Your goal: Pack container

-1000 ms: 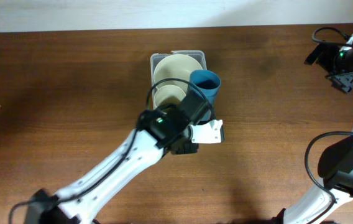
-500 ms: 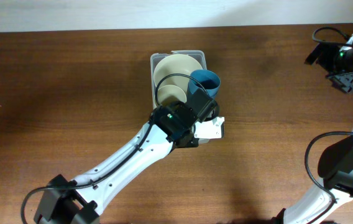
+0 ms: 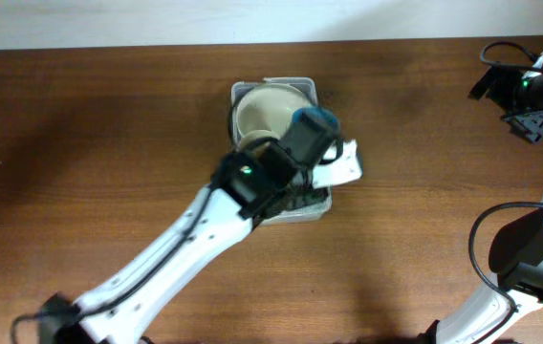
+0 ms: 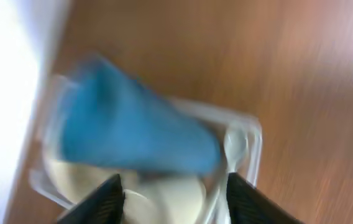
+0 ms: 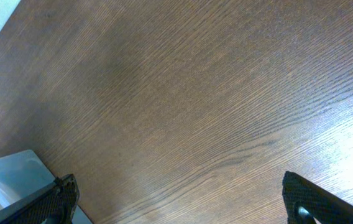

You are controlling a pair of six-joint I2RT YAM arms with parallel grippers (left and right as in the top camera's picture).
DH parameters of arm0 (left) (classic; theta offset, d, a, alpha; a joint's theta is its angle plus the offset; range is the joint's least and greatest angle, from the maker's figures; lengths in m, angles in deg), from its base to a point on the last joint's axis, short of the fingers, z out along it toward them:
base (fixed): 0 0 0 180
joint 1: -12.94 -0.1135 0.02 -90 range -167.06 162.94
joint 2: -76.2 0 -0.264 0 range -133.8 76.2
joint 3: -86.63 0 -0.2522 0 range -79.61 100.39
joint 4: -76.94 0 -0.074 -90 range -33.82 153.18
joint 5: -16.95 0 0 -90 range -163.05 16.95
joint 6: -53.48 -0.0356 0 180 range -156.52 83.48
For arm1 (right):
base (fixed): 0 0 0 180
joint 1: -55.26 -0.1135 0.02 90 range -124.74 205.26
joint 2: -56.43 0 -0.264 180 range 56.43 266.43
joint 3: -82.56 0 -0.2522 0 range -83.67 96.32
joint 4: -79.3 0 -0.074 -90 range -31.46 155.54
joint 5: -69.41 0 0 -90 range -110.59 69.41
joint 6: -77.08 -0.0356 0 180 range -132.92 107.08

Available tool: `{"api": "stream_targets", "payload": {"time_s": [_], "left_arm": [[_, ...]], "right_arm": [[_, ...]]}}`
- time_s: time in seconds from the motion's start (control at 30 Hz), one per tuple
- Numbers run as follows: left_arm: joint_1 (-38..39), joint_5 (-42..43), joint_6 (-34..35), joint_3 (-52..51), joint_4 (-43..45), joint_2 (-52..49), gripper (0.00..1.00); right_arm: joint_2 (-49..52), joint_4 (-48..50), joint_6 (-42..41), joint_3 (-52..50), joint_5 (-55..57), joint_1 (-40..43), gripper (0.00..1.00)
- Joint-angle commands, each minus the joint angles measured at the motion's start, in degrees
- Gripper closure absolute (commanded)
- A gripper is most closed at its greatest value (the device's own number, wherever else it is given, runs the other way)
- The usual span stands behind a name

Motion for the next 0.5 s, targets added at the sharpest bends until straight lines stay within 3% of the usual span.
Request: {"api": "stream_targets", "payload": {"time_s": [0.0,0.2,0.47], "left_arm": [[-0.11,3.82,8.98,7.41,2.27,3.87,0.39],[-6.38,2.64,21.11,9.77,6.91,0.46,0.29],[-11.28,8.68,26.32,9.77,10.56,-6.01,0.29]], "right_arm": [[-0.13,-0.02,0.22,0.11,0.5,0.07,0.01],[-0.13,-0.02,0.22,0.11,0.52,0.07,0.01],[-0.13,-0.02,0.22,0.11,0.5,0.07,0.01]]}}
